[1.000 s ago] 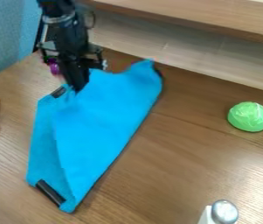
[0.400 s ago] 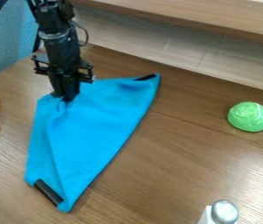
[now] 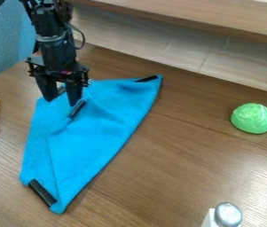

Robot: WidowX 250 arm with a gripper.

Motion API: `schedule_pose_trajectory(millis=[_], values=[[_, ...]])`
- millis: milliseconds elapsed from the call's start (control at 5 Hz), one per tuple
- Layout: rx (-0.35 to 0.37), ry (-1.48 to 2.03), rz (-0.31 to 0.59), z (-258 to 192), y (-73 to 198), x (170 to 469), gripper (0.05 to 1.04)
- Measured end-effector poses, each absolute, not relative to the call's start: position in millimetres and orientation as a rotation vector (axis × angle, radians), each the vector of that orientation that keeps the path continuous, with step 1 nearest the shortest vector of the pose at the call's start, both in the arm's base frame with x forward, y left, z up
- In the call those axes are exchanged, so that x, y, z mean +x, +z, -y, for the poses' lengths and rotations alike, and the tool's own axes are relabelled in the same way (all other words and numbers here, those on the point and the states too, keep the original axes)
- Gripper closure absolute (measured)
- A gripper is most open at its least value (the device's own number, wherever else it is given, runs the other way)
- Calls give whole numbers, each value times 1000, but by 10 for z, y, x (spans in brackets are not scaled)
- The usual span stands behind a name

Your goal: Fold the edge from bottom to bottom left

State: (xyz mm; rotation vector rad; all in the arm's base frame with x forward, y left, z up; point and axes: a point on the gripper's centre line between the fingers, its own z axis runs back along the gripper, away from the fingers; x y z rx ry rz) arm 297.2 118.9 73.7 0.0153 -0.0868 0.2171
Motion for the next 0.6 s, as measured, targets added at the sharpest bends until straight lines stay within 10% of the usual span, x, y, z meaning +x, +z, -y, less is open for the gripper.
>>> schedule_pose_trajectory(millis=[200,600], values=[[-3,226,89,-1157,740,2981,81],[-81,152,141,-837,938,3163,82]])
